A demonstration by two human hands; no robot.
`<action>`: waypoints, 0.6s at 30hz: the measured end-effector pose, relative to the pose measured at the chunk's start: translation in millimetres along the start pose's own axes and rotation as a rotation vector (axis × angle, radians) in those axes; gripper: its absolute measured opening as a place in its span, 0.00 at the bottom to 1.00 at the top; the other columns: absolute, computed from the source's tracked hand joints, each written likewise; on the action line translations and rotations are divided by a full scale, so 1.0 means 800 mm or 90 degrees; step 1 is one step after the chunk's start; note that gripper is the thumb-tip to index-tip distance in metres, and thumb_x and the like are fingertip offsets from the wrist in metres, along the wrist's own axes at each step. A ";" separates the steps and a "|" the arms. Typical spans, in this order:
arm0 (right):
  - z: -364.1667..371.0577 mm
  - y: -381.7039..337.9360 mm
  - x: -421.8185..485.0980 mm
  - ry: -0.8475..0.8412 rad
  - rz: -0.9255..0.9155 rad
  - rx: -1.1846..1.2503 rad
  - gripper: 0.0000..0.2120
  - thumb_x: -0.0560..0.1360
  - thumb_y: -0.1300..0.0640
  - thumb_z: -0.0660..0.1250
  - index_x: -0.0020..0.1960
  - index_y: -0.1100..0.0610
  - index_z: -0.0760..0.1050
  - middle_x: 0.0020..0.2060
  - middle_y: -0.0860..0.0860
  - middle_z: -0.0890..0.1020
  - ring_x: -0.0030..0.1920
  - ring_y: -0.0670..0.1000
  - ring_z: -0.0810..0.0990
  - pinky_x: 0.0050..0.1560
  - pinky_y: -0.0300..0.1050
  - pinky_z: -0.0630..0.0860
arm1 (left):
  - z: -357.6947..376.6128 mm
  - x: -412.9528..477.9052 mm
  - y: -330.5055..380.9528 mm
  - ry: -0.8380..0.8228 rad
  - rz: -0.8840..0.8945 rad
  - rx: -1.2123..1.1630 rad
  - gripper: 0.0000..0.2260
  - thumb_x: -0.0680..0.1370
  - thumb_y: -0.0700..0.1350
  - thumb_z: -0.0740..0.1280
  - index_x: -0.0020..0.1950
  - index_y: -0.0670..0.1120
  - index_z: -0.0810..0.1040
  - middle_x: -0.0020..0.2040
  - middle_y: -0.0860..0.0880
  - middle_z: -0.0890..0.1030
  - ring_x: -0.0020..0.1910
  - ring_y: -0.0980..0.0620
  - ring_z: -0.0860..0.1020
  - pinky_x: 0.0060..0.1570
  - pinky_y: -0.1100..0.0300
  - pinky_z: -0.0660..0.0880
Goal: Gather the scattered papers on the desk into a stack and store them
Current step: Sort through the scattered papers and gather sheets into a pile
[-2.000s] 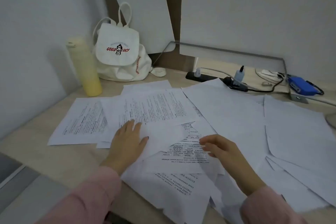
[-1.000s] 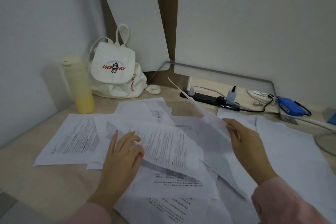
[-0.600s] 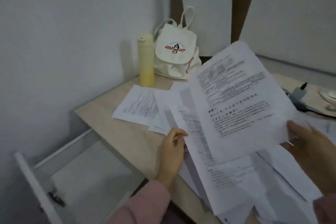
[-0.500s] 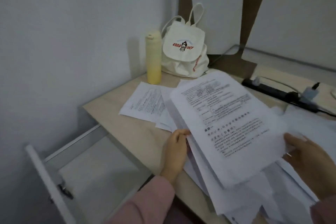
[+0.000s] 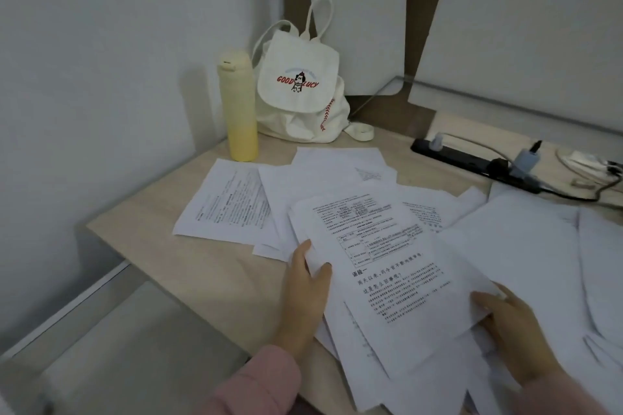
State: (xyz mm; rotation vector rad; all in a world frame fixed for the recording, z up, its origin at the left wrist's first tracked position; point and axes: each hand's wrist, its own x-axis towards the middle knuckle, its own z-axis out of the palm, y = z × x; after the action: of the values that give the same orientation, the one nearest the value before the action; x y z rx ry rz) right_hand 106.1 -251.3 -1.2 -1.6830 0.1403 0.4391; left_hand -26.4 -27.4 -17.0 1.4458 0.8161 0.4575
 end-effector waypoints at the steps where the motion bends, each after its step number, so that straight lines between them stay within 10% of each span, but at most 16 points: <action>1: 0.000 0.000 -0.001 0.002 0.002 0.000 0.07 0.73 0.65 0.62 0.45 0.60 0.79 0.35 0.60 0.83 0.36 0.59 0.80 0.39 0.51 0.77 | 0.001 0.001 0.000 -0.002 0.007 0.001 0.25 0.77 0.39 0.63 0.73 0.47 0.60 0.70 0.51 0.68 0.68 0.52 0.68 0.69 0.51 0.66; 6: -0.002 -0.006 -0.008 -0.030 -0.003 -0.034 0.05 0.73 0.65 0.63 0.44 0.65 0.77 0.36 0.61 0.79 0.37 0.58 0.77 0.39 0.50 0.73 | 0.005 0.001 0.010 -0.013 0.032 -0.018 0.30 0.77 0.34 0.60 0.75 0.50 0.53 0.66 0.56 0.67 0.64 0.56 0.68 0.66 0.57 0.66; 13: 0.000 -0.027 -0.028 -0.046 -0.071 -0.151 0.11 0.74 0.59 0.67 0.37 0.66 0.74 0.32 0.60 0.77 0.35 0.54 0.76 0.40 0.46 0.68 | 0.000 -0.006 0.020 -0.013 -0.046 -0.105 0.13 0.76 0.37 0.62 0.51 0.57 0.71 0.49 0.57 0.80 0.47 0.60 0.79 0.44 0.61 0.74; 18: -0.010 -0.023 -0.041 -0.100 -0.085 -0.357 0.12 0.75 0.60 0.65 0.34 0.58 0.69 0.31 0.50 0.75 0.34 0.50 0.73 0.36 0.42 0.65 | 0.003 -0.011 0.022 -0.070 -0.099 -0.136 0.12 0.76 0.41 0.65 0.53 0.57 0.77 0.49 0.53 0.84 0.50 0.50 0.81 0.49 0.50 0.77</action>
State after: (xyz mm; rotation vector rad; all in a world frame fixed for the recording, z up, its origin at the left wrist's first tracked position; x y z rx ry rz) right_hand 83.6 -261.0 28.7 -2.1801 -0.2310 0.5392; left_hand -27.4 -33.6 1.5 1.1893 0.7613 0.3332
